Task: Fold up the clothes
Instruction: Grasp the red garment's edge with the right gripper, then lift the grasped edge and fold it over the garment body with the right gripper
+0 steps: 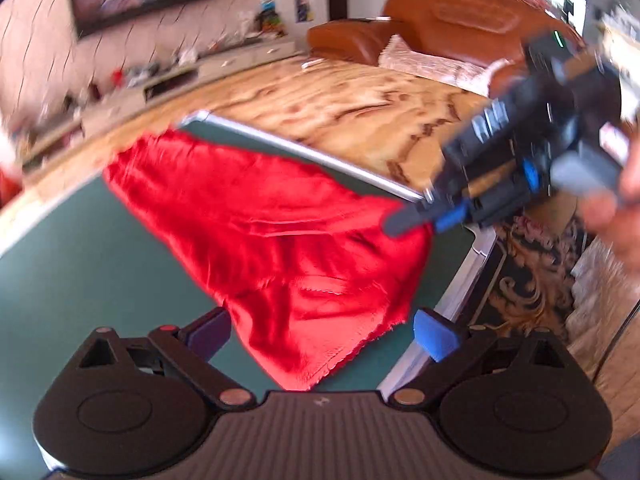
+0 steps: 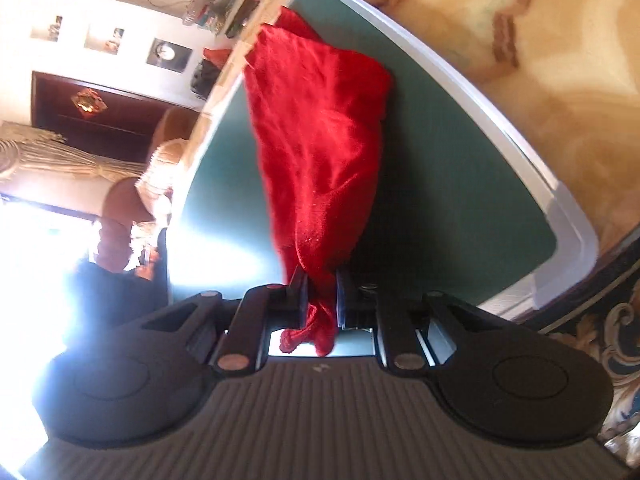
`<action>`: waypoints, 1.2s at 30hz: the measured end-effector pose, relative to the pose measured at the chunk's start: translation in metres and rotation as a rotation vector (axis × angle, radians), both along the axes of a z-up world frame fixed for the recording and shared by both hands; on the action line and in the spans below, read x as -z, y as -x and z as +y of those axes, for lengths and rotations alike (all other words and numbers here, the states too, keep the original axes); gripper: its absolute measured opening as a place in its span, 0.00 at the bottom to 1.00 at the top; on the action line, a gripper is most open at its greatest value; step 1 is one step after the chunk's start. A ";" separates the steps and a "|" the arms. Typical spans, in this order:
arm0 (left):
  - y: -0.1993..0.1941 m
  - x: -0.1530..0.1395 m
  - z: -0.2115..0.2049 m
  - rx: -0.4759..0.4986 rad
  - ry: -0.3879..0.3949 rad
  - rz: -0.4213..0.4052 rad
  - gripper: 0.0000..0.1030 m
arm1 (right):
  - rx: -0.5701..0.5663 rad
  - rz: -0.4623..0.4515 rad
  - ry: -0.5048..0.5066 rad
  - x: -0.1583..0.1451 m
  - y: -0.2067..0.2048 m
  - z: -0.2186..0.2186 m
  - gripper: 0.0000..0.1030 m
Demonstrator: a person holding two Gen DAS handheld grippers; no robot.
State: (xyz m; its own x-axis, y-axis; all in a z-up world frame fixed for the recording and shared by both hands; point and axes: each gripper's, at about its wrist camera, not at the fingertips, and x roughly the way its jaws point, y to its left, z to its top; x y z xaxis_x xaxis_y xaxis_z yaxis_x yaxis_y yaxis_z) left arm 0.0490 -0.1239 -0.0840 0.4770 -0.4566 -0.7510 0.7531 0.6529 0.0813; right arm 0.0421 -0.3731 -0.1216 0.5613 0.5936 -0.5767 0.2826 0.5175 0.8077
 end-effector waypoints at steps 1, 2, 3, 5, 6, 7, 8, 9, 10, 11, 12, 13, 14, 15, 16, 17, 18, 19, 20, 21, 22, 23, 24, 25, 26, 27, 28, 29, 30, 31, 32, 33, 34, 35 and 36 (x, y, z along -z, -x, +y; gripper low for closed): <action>-0.001 0.002 -0.004 0.000 -0.008 -0.002 0.98 | 0.004 -0.007 -0.022 -0.005 -0.002 0.001 0.16; -0.001 0.004 -0.007 0.004 -0.007 0.000 0.98 | 0.012 -0.010 -0.037 -0.009 -0.006 0.001 0.16; -0.001 0.005 -0.010 0.008 -0.001 -0.001 0.98 | 0.020 -0.012 -0.053 -0.013 -0.009 0.002 0.16; 0.003 0.008 -0.013 0.022 -0.002 -0.012 0.98 | 0.038 -0.011 -0.080 -0.019 -0.017 0.003 0.16; 0.005 0.009 -0.015 0.030 -0.009 -0.026 0.98 | 0.048 -0.007 -0.091 -0.021 -0.021 0.004 0.16; 0.007 0.010 -0.019 0.027 -0.026 -0.052 0.98 | 0.052 -0.002 -0.104 -0.021 -0.025 0.005 0.16; 0.007 0.012 -0.023 0.015 -0.049 -0.085 0.98 | 0.044 0.003 -0.114 -0.022 -0.028 0.007 0.16; 0.005 0.013 -0.027 -0.003 -0.068 -0.120 0.97 | 0.035 0.006 -0.115 -0.025 -0.031 0.010 0.16; 0.004 0.015 -0.030 -0.021 -0.082 -0.152 0.95 | 0.029 0.008 -0.100 -0.026 -0.032 0.012 0.16; 0.000 0.016 -0.032 -0.038 -0.082 -0.169 0.85 | 0.022 0.013 -0.086 -0.027 -0.033 0.013 0.16; -0.006 0.017 -0.033 -0.049 -0.074 -0.155 0.64 | 0.013 0.017 -0.076 -0.027 -0.034 0.014 0.16; -0.013 0.019 -0.033 -0.053 -0.059 -0.117 0.49 | 0.009 0.017 -0.061 -0.028 -0.033 0.012 0.17; -0.021 0.021 -0.032 -0.056 -0.038 -0.075 0.24 | 0.005 0.010 -0.032 -0.029 -0.031 0.010 0.19; -0.027 0.022 -0.030 -0.058 -0.017 -0.042 0.19 | -0.010 0.004 0.005 -0.031 -0.030 0.009 0.19; -0.030 0.023 -0.027 -0.052 0.007 -0.035 0.18 | -0.031 -0.004 0.036 -0.032 -0.027 0.006 0.19; -0.031 0.022 -0.024 -0.045 0.028 -0.034 0.14 | -0.062 -0.018 0.065 -0.034 -0.024 0.004 0.20; -0.031 0.022 -0.021 -0.038 0.041 -0.026 0.11 | -0.099 -0.043 0.102 -0.038 -0.022 0.003 0.22; -0.032 0.021 -0.018 -0.032 0.054 -0.017 0.11 | -0.146 -0.087 0.164 -0.045 -0.016 0.004 0.23; -0.033 0.020 -0.016 -0.027 0.065 -0.010 0.11 | -0.199 -0.157 0.249 -0.053 -0.010 0.007 0.31; -0.035 0.020 -0.013 -0.026 0.068 -0.007 0.11 | -0.256 -0.237 0.366 -0.061 -0.002 0.013 0.37; -0.036 0.020 -0.011 -0.026 0.072 -0.001 0.11 | -0.309 -0.324 0.521 -0.068 0.009 0.022 0.50; -0.039 0.020 -0.009 -0.027 0.075 0.005 0.11 | -0.361 -0.410 0.678 -0.075 0.020 0.032 0.60; -0.042 0.021 -0.009 -0.029 0.073 0.007 0.11 | -0.402 -0.481 0.815 -0.075 0.028 0.042 0.64; -0.044 0.021 -0.008 -0.031 0.072 0.010 0.11 | -0.443 -0.551 0.952 -0.074 0.037 0.053 0.70; -0.049 0.021 -0.008 -0.034 0.075 0.018 0.11 | -0.502 -0.601 1.033 -0.071 0.042 0.060 0.72; -0.054 0.020 -0.007 -0.036 0.081 0.028 0.11 | -0.576 -0.638 1.073 -0.066 0.045 0.066 0.72; -0.055 0.019 -0.006 -0.036 0.083 0.031 0.11 | -0.660 -0.661 1.095 -0.061 0.047 0.072 0.72; -0.056 0.018 -0.005 -0.037 0.083 0.032 0.11 | -0.704 -0.680 1.134 -0.055 0.048 0.078 0.72; -0.057 0.017 -0.006 -0.035 0.079 0.028 0.11 | -0.746 -0.700 1.174 -0.050 0.049 0.084 0.72; -0.057 0.016 -0.005 -0.031 0.080 0.030 0.11 | -0.770 -0.731 1.229 -0.043 0.048 0.091 0.72; -0.057 0.014 -0.004 -0.027 0.084 0.033 0.11 | -0.788 -0.770 1.263 -0.037 0.048 0.096 0.72; -0.057 0.013 -0.004 -0.023 0.085 0.034 0.11 | -0.796 -0.809 1.298 -0.032 0.047 0.102 0.72; -0.057 0.013 -0.004 -0.021 0.083 0.033 0.11 | -0.804 -0.838 1.334 -0.027 0.047 0.108 0.72; -0.057 0.012 -0.004 -0.019 0.080 0.033 0.11 | -0.813 -0.868 1.371 -0.022 0.046 0.114 0.72; -0.057 0.013 -0.004 -0.017 0.076 0.034 0.11 | -0.817 -0.895 1.408 -0.015 0.043 0.121 0.71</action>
